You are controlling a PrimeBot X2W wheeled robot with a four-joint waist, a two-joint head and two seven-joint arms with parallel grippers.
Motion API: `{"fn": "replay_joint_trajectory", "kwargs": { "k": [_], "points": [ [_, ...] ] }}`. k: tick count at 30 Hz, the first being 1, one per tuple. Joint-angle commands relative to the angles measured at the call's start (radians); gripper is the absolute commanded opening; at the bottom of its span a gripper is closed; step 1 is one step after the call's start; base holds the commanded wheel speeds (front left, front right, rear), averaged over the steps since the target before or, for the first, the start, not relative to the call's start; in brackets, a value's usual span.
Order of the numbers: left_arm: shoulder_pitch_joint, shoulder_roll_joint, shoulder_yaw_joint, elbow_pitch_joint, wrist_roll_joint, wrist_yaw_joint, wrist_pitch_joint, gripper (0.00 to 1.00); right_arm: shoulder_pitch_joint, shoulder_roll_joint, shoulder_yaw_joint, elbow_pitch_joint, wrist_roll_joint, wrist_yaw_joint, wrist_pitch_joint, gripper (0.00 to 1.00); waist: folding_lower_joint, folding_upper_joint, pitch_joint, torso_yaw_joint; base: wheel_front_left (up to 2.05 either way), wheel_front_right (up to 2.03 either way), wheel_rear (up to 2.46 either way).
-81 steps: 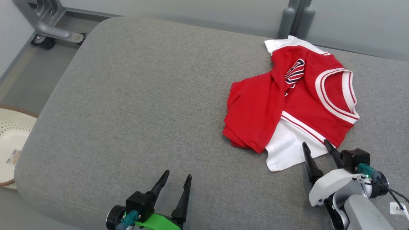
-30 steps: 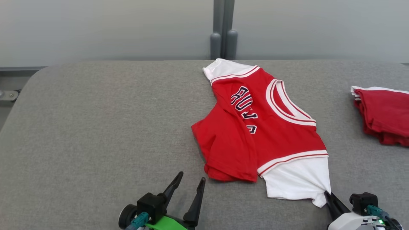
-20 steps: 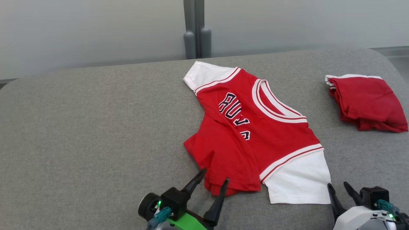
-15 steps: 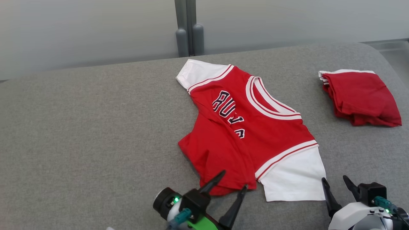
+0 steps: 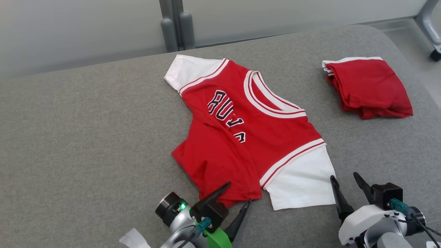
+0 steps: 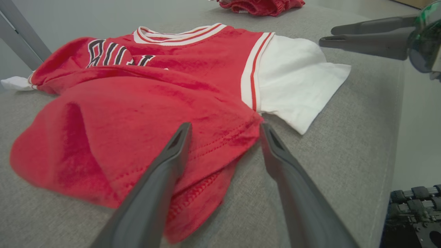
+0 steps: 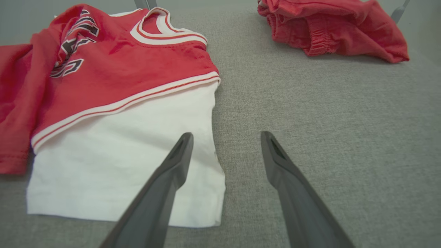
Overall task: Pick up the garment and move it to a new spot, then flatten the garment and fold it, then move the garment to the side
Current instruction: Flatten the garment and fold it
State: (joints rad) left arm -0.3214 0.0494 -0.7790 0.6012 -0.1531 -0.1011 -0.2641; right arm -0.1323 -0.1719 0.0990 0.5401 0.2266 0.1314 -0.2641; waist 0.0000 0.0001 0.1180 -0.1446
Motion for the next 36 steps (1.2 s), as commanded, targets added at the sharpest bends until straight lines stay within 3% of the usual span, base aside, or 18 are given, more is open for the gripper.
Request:
{"fn": "replay_joint_trajectory", "kwargs": {
  "k": [1, 10, 11, 12, 13, 14, 15, 16, 28, 29, 30, 36],
  "points": [
    [-0.012, 0.004, 0.006, 0.012, 0.011, 0.008, 0.0, 1.0, -0.008, 0.001, 0.0, -0.006, 0.002, -0.002, 0.0, 1.0, 0.0, -0.0001, 0.017, -0.018, 0.0, 0.0, 0.0],
    [-0.021, 0.004, 0.022, 0.062, -0.001, 0.041, 0.0, 1.0, -0.018, 0.001, -0.009, -0.022, 0.009, -0.002, 0.0, 1.0, 0.0, -0.0001, 0.028, -0.028, 0.0, 0.0, 0.0],
    [-0.021, 0.004, 0.025, 0.065, -0.005, 0.042, 0.0, 0.89, -0.019, 0.001, -0.01, -0.023, 0.011, -0.002, 0.0, 1.0, 0.0, -0.0001, 0.029, -0.028, 0.0, 0.0, 0.0],
    [-0.022, 0.004, 0.027, 0.063, -0.008, 0.043, 0.0, 0.57, -0.019, 0.0, -0.012, -0.026, 0.011, -0.002, 0.0, 1.0, 0.0, -0.0001, 0.029, -0.027, 0.0, 0.0, 0.0],
    [-0.022, 0.004, 0.027, 0.063, -0.008, 0.043, 0.0, 0.57, -0.019, 0.0, -0.012, -0.026, 0.011, -0.002, 0.0, 1.0, 0.0, -0.0001, 0.029, -0.027, 0.0, 0.0, 0.0],
    [-0.022, 0.004, 0.028, 0.063, -0.01, 0.042, 0.0, 0.48, -0.018, -0.001, -0.014, -0.028, 0.011, -0.002, 0.0, 1.0, 0.0, -0.0001, 0.029, -0.026, 0.0, 0.0, 0.0],
    [-0.021, 0.004, 0.029, 0.063, -0.012, 0.041, 0.0, 0.04, -0.016, 0.0, -0.015, -0.029, 0.011, -0.002, 0.0, 1.0, 0.0, -0.0001, 0.029, -0.024, 0.0, 0.0, 0.0],
    [-0.02, 0.004, 0.03, 0.061, -0.015, 0.037, 0.0, 0.0, -0.015, 0.001, -0.016, -0.031, 0.01, -0.002, 0.0, 1.0, 0.0, -0.0001, 0.028, -0.023, 0.0, 0.0, 0.0],
    [-0.009, 0.004, 0.053, 0.032, -0.005, 0.048, 0.0, 0.0, -0.016, 0.013, -0.02, -0.033, 0.014, -0.002, 0.0, 1.0, 0.0, -0.0001, 0.027, -0.001, 0.0, 0.0, 0.0],
    [-0.005, 0.004, 0.057, 0.025, -0.002, 0.05, 0.0, 0.8, -0.016, 0.013, -0.019, -0.034, 0.012, -0.002, 0.0, 1.0, 0.0, -0.0001, 0.028, 0.0, 0.0, 0.0, 0.0],
    [0.002, 0.004, 0.063, 0.017, -0.002, 0.055, 0.0, 1.0, -0.015, 0.014, -0.019, -0.034, 0.012, -0.002, 0.0, 1.0, 0.0, -0.0001, 0.028, 0.0, 0.0, 0.0, 0.0],
    [0.028, 0.004, 0.107, 0.016, 0.014, 0.074, 0.0, 1.0, -0.008, 0.017, -0.023, -0.023, 0.011, -0.002, 0.0, 1.0, 0.0, -0.0001, 0.028, 0.001, 0.0, 0.0, 0.0]
  ]
}}
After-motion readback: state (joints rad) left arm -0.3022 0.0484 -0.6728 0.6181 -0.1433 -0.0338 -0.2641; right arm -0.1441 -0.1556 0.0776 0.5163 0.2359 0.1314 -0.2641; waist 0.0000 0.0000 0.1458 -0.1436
